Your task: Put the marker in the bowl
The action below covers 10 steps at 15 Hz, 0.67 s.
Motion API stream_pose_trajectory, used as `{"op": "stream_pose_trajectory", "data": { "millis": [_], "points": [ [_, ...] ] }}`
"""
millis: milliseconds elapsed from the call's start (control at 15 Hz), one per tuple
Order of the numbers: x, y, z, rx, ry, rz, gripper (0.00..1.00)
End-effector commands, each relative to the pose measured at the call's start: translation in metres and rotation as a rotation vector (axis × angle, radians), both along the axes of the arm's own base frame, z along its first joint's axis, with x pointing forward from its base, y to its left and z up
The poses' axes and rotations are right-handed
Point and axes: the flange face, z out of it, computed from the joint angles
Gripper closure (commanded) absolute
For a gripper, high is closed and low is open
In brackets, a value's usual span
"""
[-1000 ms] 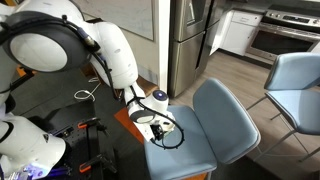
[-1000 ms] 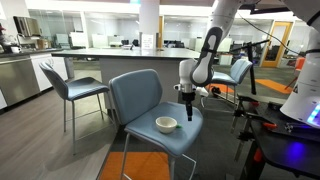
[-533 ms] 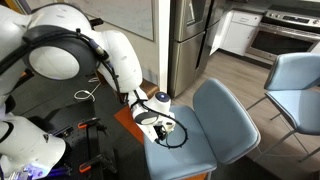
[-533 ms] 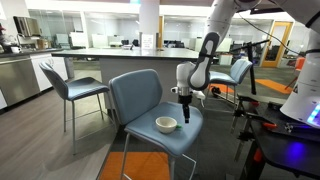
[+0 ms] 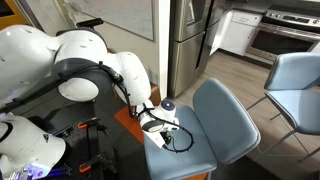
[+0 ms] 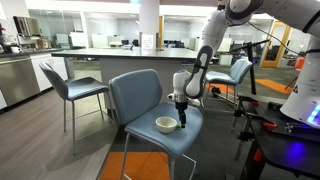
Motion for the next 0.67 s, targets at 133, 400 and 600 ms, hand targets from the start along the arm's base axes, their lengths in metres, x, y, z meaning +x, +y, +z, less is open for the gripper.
{"op": "stream_pose_trajectory", "data": {
  "millis": [133, 400, 600],
  "points": [
    [0.0100, 0.0033, -0.0059, 0.018, -0.042, 0.047, 0.43],
    [0.0078, 0.0005, -0.0063, 0.012, -0.042, 0.034, 0.73],
    [0.0070, -0.0046, -0.0046, 0.000, -0.043, 0.020, 0.95]
  ]
}}
